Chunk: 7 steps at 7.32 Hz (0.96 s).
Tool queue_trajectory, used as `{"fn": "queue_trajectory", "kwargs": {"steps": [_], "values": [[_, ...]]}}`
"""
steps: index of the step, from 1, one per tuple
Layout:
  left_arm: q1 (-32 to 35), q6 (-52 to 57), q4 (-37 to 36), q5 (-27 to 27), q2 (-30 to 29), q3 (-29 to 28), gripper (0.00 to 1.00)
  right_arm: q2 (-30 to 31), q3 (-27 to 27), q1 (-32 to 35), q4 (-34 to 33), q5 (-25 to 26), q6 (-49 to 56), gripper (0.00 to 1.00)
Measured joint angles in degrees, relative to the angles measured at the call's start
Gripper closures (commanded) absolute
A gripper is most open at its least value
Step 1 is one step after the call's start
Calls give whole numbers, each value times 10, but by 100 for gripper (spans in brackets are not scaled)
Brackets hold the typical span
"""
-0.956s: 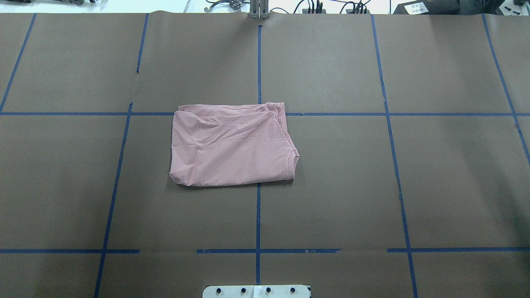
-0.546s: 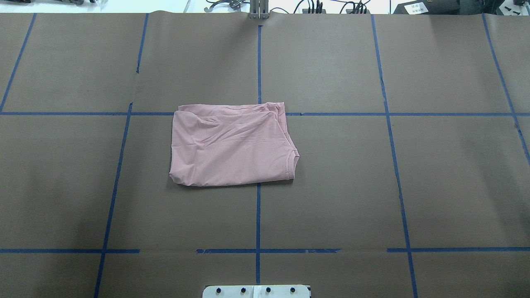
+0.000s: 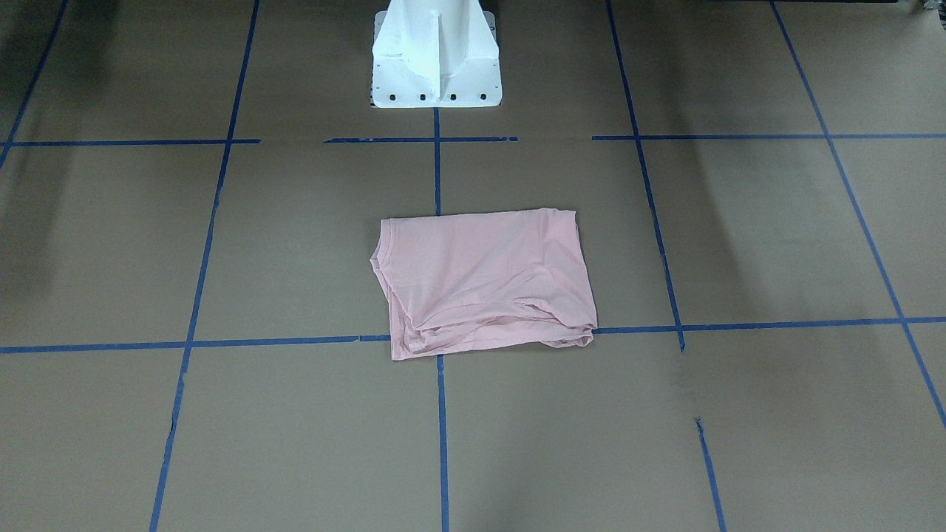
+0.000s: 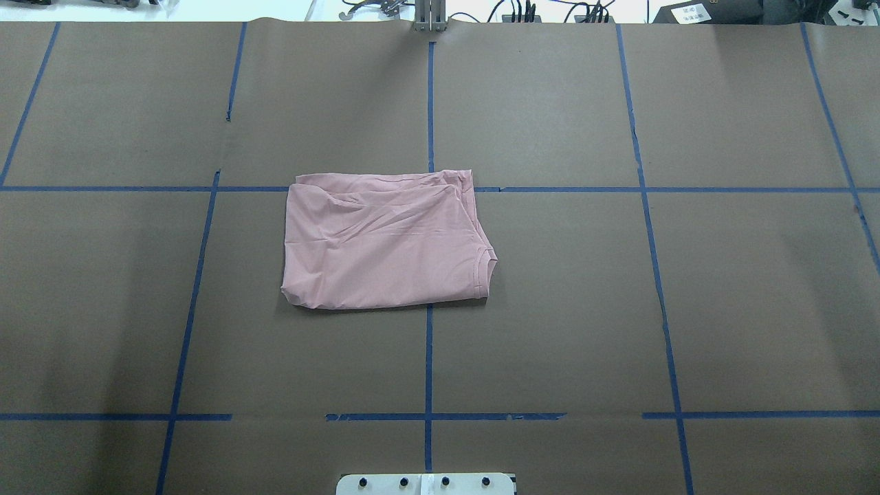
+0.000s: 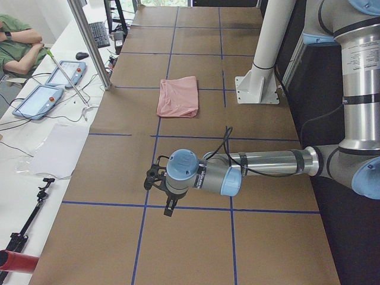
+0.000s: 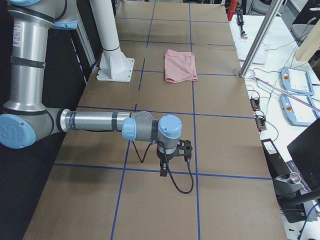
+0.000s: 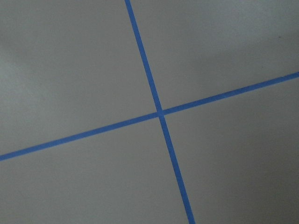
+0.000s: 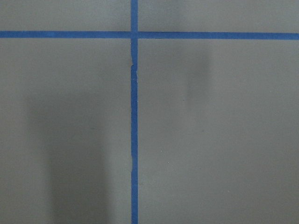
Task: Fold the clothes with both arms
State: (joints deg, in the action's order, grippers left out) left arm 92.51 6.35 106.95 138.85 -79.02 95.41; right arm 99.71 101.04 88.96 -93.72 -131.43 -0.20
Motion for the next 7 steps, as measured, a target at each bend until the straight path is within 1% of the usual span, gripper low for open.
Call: {"fn": "queue_trajectory", "kwargs": {"steps": [4,7], "values": [[-4,-1,-4,-28,11,-2,0,10,3,2,1,-2,-1,0],[-12,1,-96,-39,-35,4,0,15,5,2,1,-4,-1,0]]}}
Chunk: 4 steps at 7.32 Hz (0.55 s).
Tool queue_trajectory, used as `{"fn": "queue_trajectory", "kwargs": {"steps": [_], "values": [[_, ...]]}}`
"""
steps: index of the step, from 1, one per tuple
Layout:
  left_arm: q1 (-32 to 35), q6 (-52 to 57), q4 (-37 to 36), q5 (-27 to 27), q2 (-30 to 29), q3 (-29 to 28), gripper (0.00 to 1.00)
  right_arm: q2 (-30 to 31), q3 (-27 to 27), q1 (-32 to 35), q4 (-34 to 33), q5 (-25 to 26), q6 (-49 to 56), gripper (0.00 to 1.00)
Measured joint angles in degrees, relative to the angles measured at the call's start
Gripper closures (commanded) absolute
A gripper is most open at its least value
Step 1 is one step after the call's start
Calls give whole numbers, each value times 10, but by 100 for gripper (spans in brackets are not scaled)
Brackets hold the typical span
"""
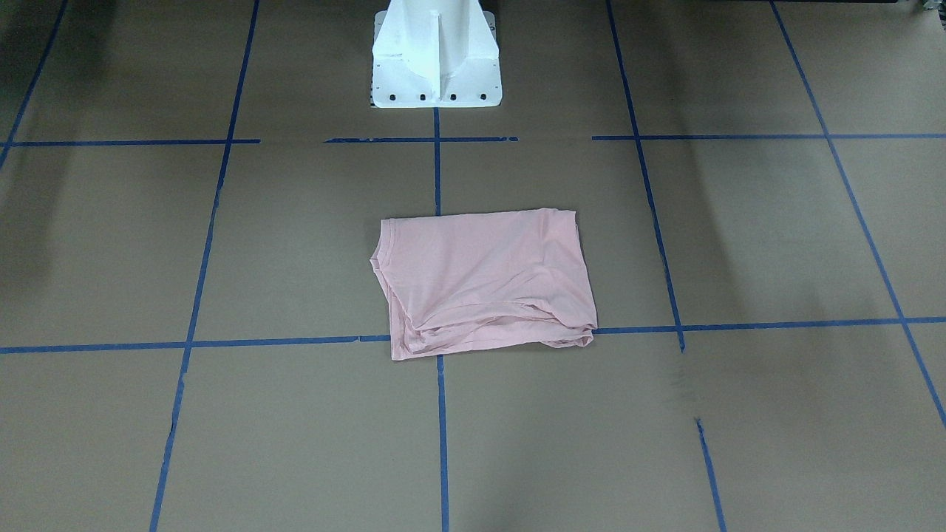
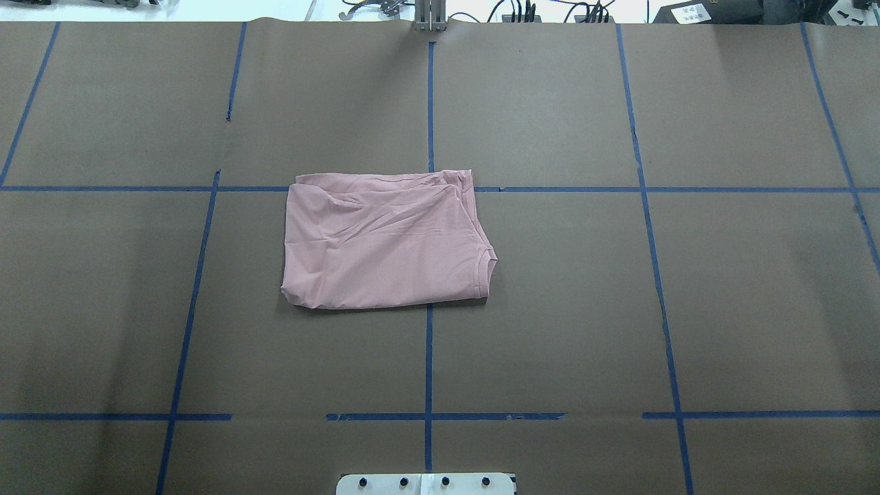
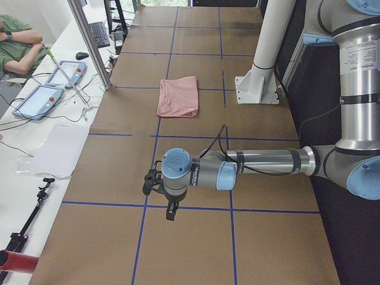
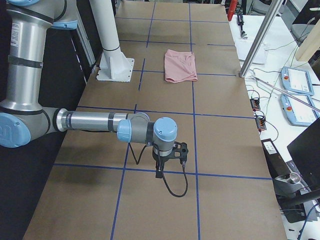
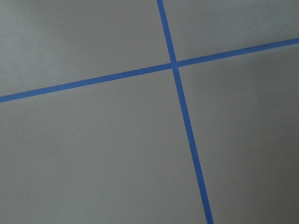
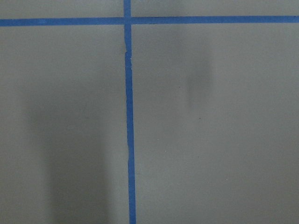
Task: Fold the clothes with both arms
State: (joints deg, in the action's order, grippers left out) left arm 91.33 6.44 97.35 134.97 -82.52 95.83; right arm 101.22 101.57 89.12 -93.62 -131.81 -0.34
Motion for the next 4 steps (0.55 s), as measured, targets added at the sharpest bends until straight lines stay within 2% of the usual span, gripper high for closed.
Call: {"fn": "queue_trajectory", "kwargs": {"steps": [4], "values": [[-1,1,-14,0,-8,2,0,-3,12,0,1,2,7,0]]}}
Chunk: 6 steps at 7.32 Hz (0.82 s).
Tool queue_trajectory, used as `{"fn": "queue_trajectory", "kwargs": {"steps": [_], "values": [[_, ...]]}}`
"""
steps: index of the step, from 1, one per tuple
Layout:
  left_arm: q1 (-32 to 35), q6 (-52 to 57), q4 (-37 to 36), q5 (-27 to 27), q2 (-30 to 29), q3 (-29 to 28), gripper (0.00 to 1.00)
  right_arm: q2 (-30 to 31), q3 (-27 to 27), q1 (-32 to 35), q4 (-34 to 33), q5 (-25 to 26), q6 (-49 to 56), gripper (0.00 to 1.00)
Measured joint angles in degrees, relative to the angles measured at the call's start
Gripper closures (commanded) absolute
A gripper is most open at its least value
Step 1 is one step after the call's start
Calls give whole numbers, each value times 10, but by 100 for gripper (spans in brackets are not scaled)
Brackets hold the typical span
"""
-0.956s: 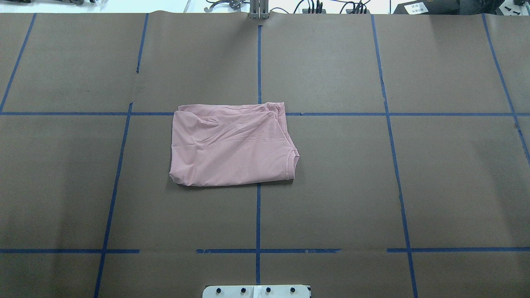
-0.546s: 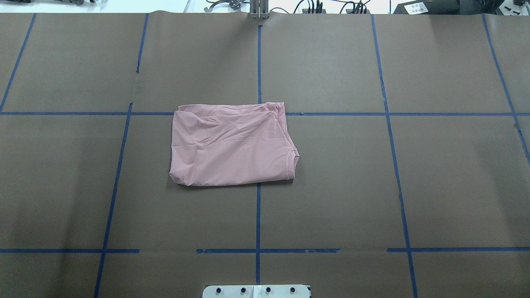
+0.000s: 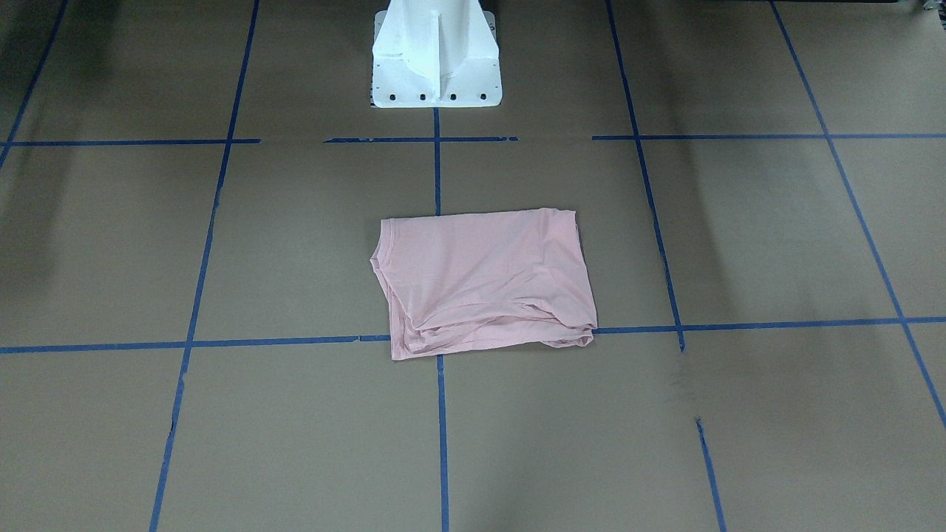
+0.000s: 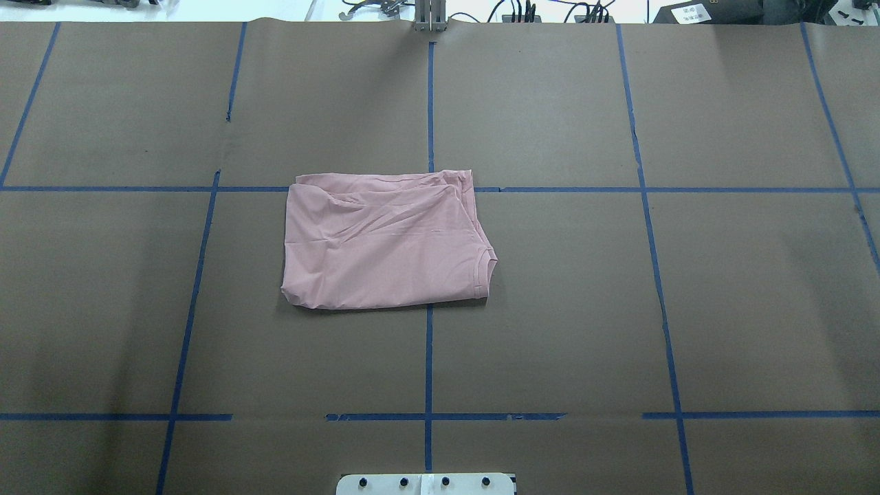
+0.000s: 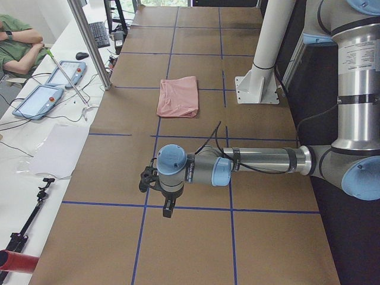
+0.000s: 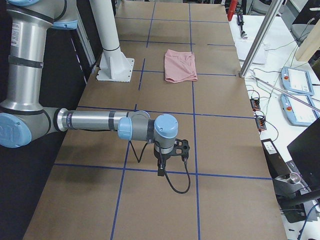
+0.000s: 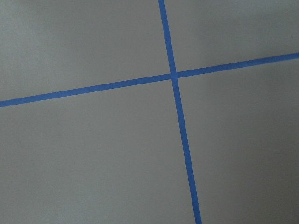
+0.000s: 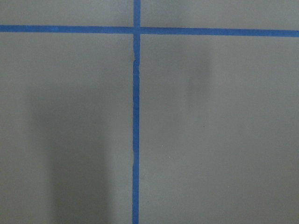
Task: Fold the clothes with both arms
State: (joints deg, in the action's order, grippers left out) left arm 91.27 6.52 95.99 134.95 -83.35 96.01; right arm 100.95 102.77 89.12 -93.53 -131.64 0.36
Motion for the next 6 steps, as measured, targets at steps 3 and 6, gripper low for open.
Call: {"fn": "queue_trajectory", "kwargs": {"steps": [3,6], "values": [[0,-1,0,-2,1,0,0,2,8,0,-1,0,-4,0],[0,-1,-1,-2,7,0,0,3,9,-1,-1,-2,-8,0]]}}
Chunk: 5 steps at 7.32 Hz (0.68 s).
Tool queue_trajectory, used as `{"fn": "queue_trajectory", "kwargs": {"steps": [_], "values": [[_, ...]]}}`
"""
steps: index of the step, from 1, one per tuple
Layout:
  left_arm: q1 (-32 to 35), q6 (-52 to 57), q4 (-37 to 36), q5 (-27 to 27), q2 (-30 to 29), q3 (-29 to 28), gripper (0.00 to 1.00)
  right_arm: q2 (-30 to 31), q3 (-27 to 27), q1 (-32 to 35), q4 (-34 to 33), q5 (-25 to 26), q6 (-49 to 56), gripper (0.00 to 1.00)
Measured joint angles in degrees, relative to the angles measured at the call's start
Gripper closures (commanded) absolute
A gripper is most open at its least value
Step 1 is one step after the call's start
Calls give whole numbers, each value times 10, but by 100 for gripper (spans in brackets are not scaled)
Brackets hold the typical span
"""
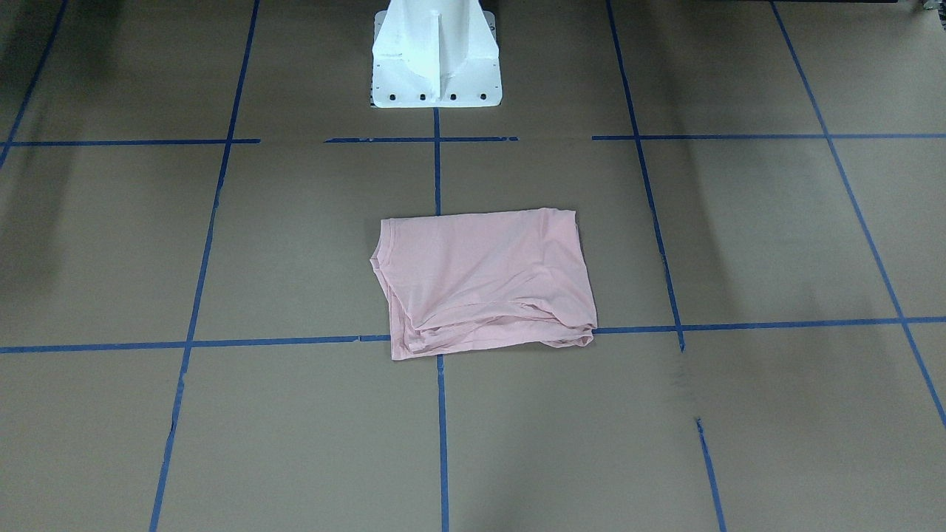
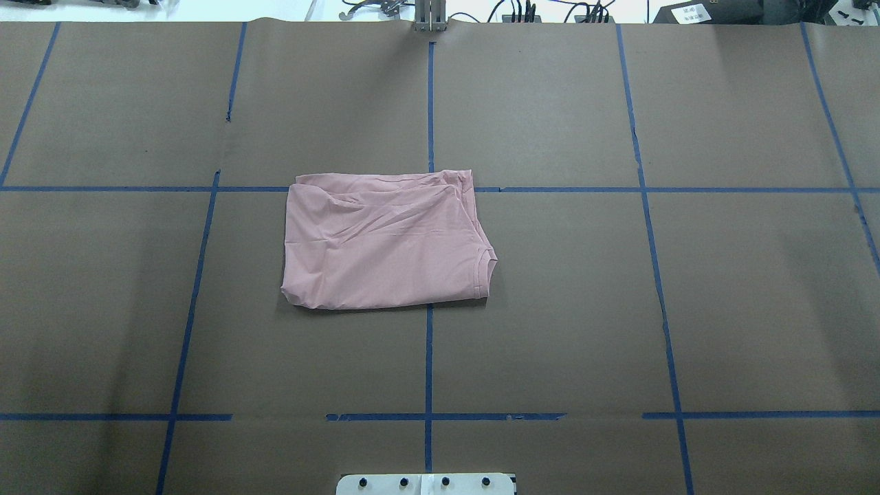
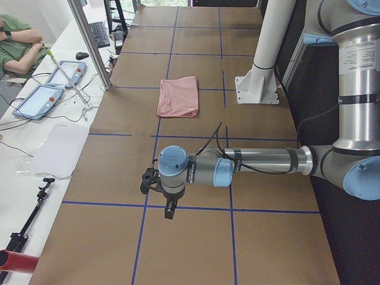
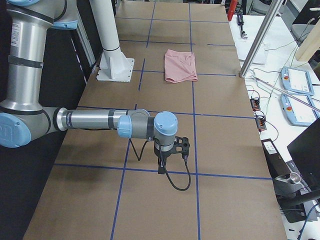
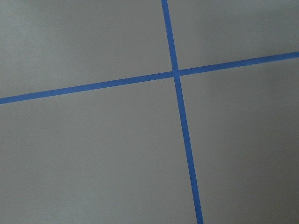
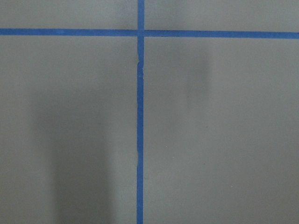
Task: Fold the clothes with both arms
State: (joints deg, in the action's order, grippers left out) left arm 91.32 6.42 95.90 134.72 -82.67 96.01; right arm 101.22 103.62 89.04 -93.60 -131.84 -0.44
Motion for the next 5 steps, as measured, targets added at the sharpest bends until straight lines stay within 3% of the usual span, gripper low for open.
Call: {"fn": "queue_trajectory", "kwargs": {"steps": [5], "values": [[0,1,0,-5,11,0,0,2,0,0,-1,-6,0,0]]}}
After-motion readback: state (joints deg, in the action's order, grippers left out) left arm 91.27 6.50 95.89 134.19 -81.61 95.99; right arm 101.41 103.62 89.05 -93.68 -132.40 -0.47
